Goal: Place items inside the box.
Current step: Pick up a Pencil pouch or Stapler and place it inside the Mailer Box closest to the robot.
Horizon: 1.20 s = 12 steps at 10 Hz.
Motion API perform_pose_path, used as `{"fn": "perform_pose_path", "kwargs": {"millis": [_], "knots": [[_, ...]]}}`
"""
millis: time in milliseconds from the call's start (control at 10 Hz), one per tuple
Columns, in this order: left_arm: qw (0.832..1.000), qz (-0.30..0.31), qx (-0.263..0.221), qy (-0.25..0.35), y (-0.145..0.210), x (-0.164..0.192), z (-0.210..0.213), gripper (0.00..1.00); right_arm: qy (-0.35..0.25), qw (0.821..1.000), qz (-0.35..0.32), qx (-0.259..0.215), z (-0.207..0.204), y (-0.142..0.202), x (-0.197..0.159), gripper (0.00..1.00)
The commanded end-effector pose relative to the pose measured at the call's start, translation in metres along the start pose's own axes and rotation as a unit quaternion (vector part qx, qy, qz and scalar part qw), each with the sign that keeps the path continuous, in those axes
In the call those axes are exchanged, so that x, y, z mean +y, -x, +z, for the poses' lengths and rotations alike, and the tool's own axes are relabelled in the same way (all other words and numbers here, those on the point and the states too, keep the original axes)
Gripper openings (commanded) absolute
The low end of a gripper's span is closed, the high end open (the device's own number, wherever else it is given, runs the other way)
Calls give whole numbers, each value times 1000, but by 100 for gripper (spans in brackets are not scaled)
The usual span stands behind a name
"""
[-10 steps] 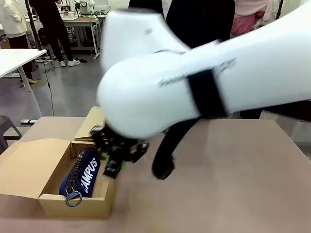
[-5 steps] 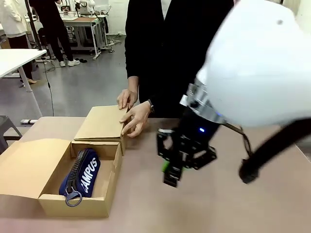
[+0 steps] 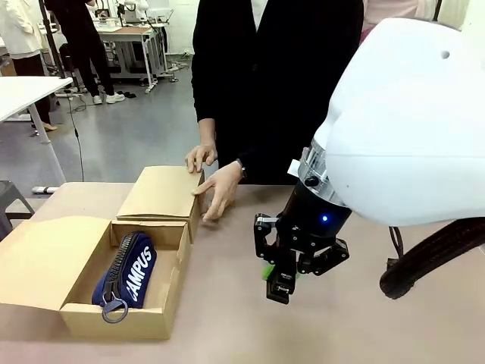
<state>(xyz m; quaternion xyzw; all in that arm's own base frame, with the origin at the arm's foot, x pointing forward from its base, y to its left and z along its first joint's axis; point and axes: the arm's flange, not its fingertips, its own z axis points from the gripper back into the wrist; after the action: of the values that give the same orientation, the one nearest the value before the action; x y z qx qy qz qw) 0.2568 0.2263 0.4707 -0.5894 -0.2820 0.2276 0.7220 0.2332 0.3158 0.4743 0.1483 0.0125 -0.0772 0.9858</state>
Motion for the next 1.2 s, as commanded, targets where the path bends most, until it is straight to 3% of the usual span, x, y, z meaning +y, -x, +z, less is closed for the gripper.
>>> {"fn": "perform_pose_path", "kwargs": {"millis": [0,300,500,700,1100], "knots": [[1000,-8,-2,11,2,0,0,100,-4,1000,17,7,1,-5,7,37],[1000,-8,-2,11,2,0,0,100,15,1000,20,1,-4,-4,21,37],[1000,-8,-2,11,2,0,0,100,36,997,69,-18,-16,-7,68,37],[1000,-8,-2,11,2,0,0,100,84,991,100,-33,-47,-9,139,37],[1000,-8,-2,11,2,0,0,100,72,982,169,-38,-107,-15,227,37]]}}
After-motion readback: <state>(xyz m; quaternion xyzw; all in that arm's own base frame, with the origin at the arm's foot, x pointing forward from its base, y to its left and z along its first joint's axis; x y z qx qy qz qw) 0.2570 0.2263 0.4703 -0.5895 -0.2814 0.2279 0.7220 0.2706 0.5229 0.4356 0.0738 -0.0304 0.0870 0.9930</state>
